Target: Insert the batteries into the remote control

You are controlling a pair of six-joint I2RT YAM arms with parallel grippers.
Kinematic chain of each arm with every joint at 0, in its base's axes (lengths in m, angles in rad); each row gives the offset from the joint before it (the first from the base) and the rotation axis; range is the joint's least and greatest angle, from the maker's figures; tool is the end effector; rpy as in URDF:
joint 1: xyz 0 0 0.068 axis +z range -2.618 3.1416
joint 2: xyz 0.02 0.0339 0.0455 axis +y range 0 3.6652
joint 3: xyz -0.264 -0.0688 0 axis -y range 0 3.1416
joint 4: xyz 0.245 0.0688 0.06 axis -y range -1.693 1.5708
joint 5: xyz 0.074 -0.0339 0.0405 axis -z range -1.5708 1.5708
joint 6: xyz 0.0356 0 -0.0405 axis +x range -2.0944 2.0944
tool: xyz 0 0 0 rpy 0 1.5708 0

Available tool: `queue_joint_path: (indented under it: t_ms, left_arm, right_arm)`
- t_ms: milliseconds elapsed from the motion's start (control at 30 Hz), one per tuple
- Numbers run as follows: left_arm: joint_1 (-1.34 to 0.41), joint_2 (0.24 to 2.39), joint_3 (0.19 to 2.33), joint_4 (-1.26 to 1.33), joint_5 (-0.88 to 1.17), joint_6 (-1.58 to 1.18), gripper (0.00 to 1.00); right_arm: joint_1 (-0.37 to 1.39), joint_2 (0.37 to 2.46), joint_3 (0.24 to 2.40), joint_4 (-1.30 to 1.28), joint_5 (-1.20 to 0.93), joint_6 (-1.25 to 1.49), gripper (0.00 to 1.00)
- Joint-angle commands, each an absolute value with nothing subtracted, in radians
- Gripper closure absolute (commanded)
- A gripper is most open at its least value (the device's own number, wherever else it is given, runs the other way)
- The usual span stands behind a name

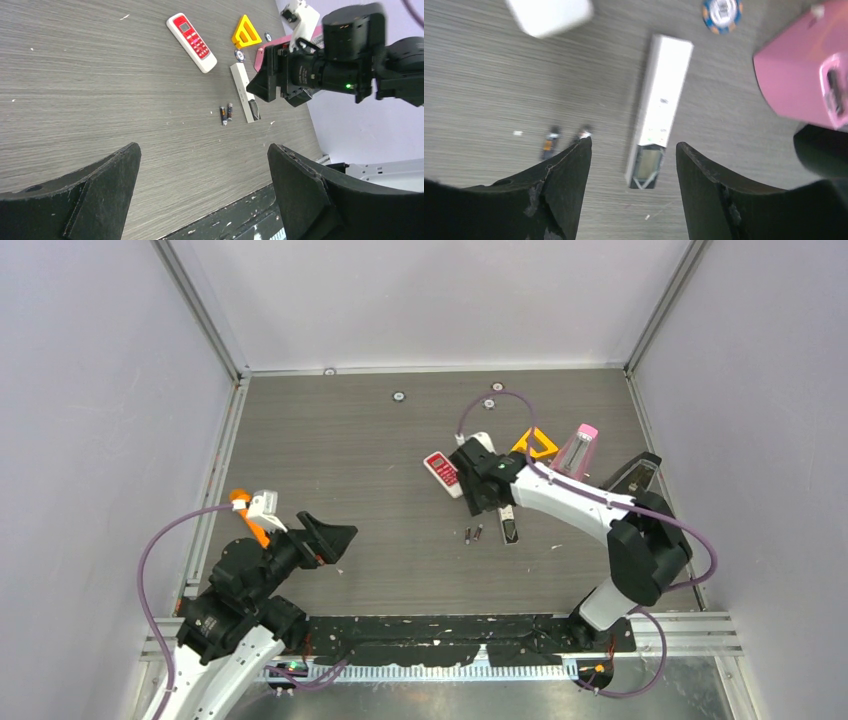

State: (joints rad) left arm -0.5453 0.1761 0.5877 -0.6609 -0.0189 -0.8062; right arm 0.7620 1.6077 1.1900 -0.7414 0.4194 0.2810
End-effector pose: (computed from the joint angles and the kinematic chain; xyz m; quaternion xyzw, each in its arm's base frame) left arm 0.0575 -0.0341 0.2857 -0.1084 0.7820 -0.3780 0.4835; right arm 0.2420 0.2109 0.2352 -0.1867 0.9400 -0.0771 0.2749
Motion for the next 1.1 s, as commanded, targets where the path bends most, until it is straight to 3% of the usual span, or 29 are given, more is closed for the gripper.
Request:
queue_joint_path:
  t_ms: [0,333,400,500,600,733,933,1067]
  left_arm:
    - [-0.546,0.17,0.577,-0.584,0.032,-0.78,0.0]
    - [-0.546,0.174,0.558,-0.532,0.029,-0.772,0.0]
    - [-0.546,0.171,0.555,-0.527,0.023,-0.77,0.0]
    - [-0.546,0.17,0.555,-0.527,0.015,-0.76,0.0]
    - [-0.546,0.174,0.558,-0.524,0.022,-0.737,0.0]
    - [-0.546,0.21,0.557,-0.483,0.081,-0.699,0.0]
    - [-0.546,0.3,0.571,-0.384,0.222,-0.586,0.0]
    - [-0.546,0.397,0.624,-0.349,0.34,-0.496,0.0]
  right_arm:
    - [0.686,1.528,1.034,-0.651,0.392,0.345,0.32]
    - [0.631,1.494,0.864,-0.547,0.266,0.368,0.35]
    - [0.62,1.504,0.848,-0.532,0.244,0.376,0.4]
    - [0.602,1.511,0.836,-0.516,0.215,0.384,0.55]
    - [0.595,1.506,0.826,-0.511,0.198,0.382,0.81]
    - [0.594,1.481,0.818,-0.522,0.184,0.363,0.94]
    - [0.593,1.305,0.838,-0.562,0.074,0.292,0.95]
    - [0.594,1.153,0.896,-0.604,-0.167,0.223,0.95]
